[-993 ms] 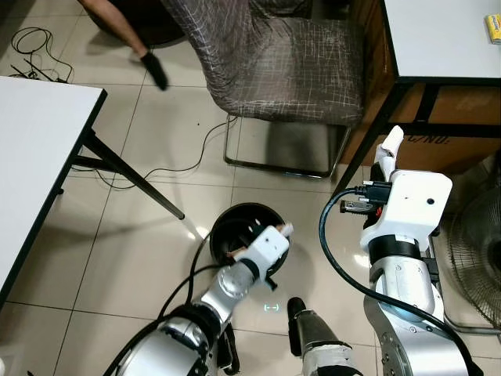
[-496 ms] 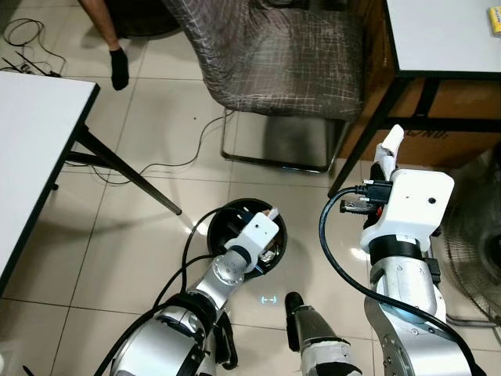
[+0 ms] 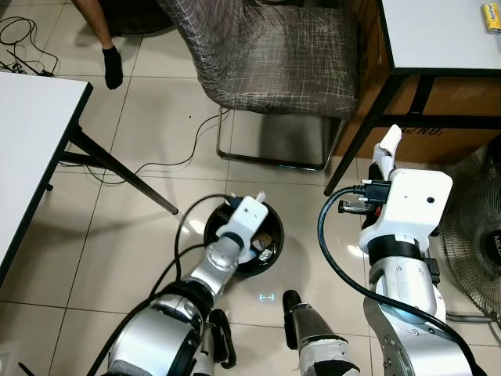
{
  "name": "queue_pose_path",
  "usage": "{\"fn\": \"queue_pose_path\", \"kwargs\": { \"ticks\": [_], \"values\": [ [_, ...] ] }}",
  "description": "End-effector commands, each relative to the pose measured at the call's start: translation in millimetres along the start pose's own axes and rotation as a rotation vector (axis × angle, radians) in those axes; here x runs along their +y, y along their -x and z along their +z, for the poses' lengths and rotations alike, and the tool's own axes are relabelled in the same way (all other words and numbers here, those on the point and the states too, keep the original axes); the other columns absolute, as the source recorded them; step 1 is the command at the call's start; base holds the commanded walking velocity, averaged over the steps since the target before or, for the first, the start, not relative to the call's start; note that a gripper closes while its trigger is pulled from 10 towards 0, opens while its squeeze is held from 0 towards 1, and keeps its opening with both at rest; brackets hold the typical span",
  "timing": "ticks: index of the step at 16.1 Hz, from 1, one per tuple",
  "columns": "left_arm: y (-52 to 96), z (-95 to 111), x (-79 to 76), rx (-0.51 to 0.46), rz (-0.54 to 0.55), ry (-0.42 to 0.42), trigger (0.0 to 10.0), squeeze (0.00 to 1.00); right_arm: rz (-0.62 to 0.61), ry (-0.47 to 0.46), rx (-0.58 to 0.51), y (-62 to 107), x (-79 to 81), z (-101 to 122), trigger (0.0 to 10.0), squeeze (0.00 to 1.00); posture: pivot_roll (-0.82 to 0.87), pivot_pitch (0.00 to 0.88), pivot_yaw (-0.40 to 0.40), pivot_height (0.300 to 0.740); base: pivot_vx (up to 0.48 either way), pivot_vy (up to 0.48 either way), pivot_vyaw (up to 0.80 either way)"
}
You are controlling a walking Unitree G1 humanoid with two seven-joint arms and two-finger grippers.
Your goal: Picking trash to rubbish bin
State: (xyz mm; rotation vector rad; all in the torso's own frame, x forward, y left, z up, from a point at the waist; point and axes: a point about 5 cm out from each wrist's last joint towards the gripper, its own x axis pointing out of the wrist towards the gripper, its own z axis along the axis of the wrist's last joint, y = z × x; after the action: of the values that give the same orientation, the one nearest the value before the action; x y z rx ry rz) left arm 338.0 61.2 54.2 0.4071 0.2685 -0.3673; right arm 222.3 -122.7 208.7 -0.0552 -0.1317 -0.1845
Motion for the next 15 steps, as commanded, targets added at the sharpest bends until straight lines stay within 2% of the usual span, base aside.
{"fn": "queue_pose_path", "kwargs": {
  "ticks": [1,7,15],
  "values": [
    [3.6,-13.9,-0.3,0.056,0.023,0.016,10.0,1.00,-0.002,-0.047,0.009,5.2,5.7,3.6,10.0,0.00,-0.30,0.383,0.082,0.740,0.000,0.000,0.00],
    [4.0,-15.6,8.4,0.062,0.079,-0.008,10.0,1.00,0.005,-0.048,0.006,5.5,7.1,5.0,10.0,0.00,-0.30,0.383,0.082,0.740,0.000,0.000,0.00],
    [3.8,-14.6,8.8,0.058,0.089,-0.006,10.0,1.00,0.009,-0.047,0.008,4.6,7.3,4.3,10.0,0.00,-0.28,0.375,0.083,0.740,0.000,0.000,0.00]
  ]
}}
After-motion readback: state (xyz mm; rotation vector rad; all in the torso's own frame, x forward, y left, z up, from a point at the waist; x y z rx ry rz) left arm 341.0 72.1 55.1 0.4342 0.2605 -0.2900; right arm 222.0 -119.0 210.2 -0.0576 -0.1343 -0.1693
